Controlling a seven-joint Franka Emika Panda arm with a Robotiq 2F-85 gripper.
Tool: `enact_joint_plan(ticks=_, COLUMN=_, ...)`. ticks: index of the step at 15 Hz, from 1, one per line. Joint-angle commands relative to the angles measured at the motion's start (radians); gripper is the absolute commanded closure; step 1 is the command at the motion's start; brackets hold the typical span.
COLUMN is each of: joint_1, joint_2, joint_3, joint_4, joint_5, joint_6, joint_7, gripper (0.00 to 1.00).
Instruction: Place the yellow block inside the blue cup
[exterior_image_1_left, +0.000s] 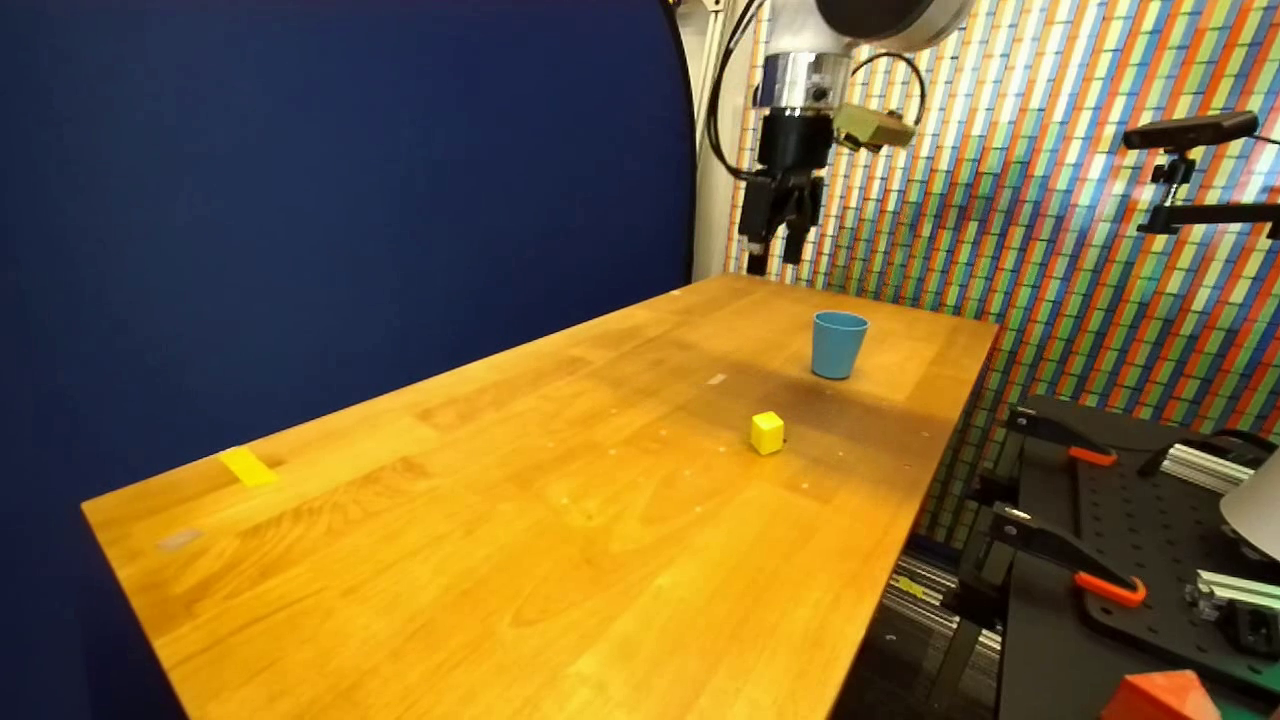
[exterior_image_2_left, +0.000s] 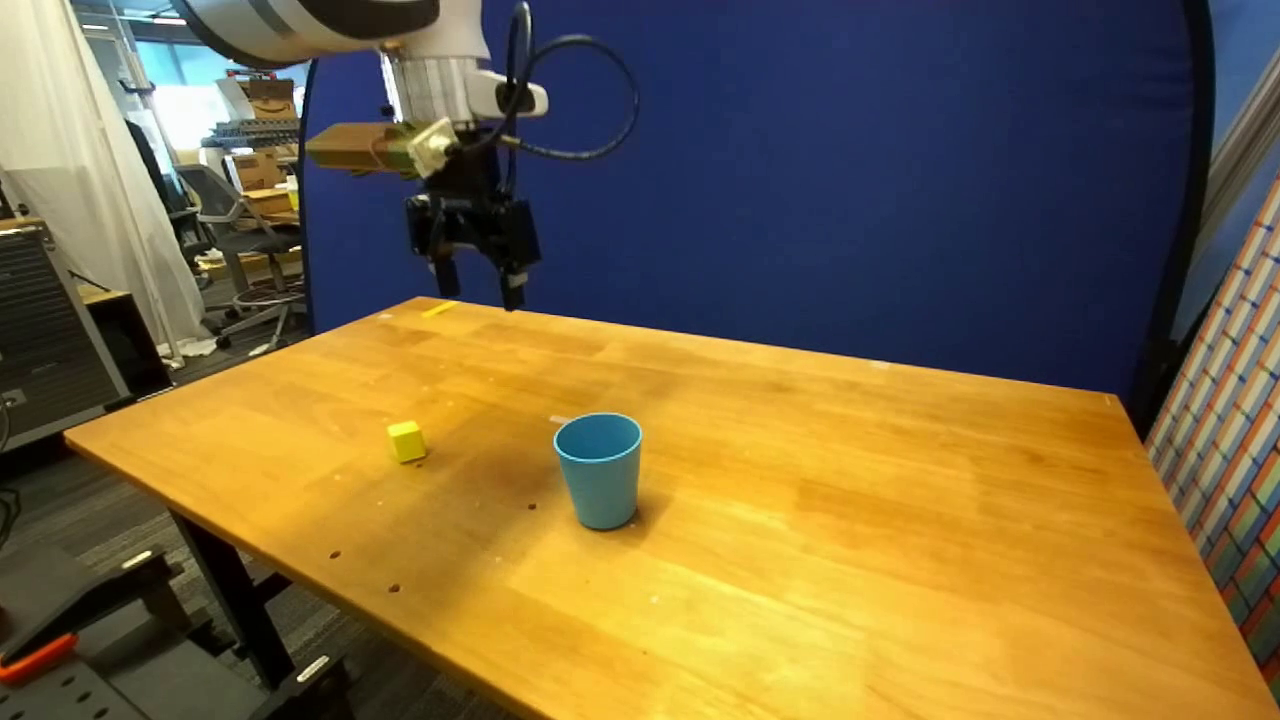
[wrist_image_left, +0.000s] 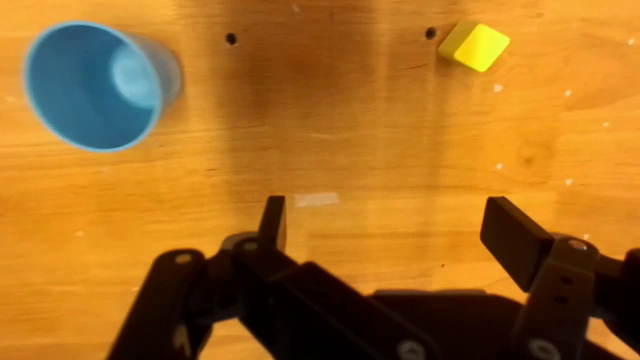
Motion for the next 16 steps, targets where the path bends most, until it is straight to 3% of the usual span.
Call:
enact_joint_plan(ticks=1, joint_1=0.024, joint_2=0.243, joint_3=0.045, joint_4=0.166, joint_5=0.129, joint_6=-0.005, joint_7=-0.115, gripper=0.0)
enact_joint_plan(ticks=3, joint_1=0.029, joint_2=0.315, joint_3=0.068, joint_4=0.209, joint_5=0.138, joint_6=-0.018, joint_7=-0.102, gripper=0.0)
enact_joint_plan(ticks=7, joint_1=0.088, joint_2=0.393, joint_3=0.031, joint_4=0.233, joint_5=0.056, joint_6=-0.007, joint_7=0.065, gripper=0.0)
enact_joint_plan(ticks=16, joint_1=0.11, joint_2=0.372, joint_3=0.048, joint_4=0.114, joint_5=0.1, joint_6=0.006, joint_7=0.191, gripper=0.0)
